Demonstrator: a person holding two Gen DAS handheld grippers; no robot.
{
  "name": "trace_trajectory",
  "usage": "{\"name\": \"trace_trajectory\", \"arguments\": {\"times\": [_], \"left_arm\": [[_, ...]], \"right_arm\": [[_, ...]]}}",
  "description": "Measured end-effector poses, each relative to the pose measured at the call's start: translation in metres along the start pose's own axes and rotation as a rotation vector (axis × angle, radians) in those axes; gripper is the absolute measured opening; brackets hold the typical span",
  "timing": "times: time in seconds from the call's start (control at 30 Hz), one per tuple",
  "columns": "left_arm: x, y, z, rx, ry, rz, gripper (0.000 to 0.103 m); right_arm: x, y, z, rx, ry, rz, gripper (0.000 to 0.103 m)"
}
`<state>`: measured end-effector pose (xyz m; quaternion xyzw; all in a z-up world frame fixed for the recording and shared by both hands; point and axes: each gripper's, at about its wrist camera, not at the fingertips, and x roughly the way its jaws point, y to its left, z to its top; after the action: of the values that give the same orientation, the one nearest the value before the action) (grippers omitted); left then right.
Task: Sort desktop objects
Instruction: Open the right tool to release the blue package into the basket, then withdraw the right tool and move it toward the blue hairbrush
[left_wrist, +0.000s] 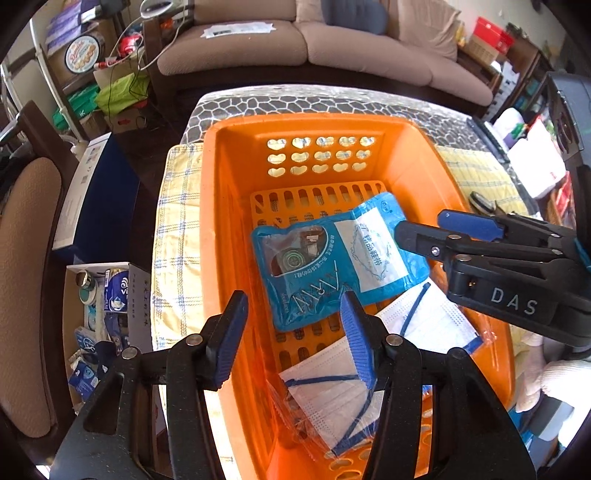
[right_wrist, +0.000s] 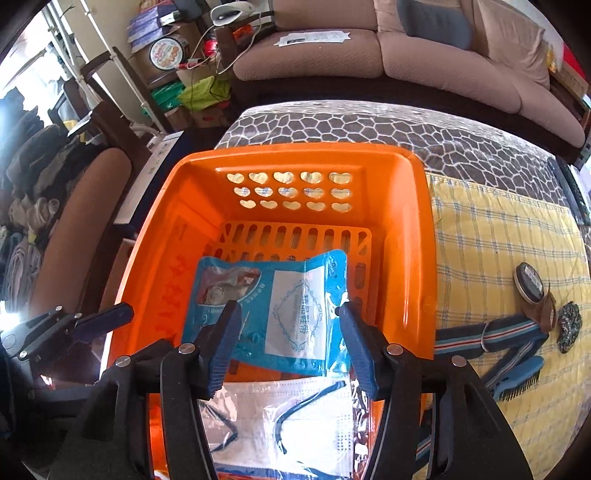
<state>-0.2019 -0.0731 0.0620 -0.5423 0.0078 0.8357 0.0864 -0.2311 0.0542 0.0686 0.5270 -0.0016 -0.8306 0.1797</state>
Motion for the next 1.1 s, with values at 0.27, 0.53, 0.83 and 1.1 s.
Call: {"name": "trace_trajectory", "arguments": {"times": [0.27, 0.53, 0.83, 1.1], "left_arm": [[-0.034, -0.006, -0.005, -0.008, -0.040, 0.001, 0.064], [-0.061, -0.022, -0.019, -0.010, -0.072, -0.008, 0.079], [-0.082, -0.034, -0.034, -0.039, -0.105, -0.040, 0.103], [-0.094, -0.047, -0.048, -0.036, -0.114, -0.037, 0.103]], "right_arm": [[-0.032, -0.002, -0.009, -0.002, -0.027, -0.015, 0.059], [-0.068, -0.013, -0.034, 0.008, -0.054, -0.024, 0.069], [-0.101, -0.037, -0.065, 0.060, -0.080, 0.013, 0.103], [-0.121, -0.058, -0.093, 0.086, -0.098, -0.008, 0.103]]}}
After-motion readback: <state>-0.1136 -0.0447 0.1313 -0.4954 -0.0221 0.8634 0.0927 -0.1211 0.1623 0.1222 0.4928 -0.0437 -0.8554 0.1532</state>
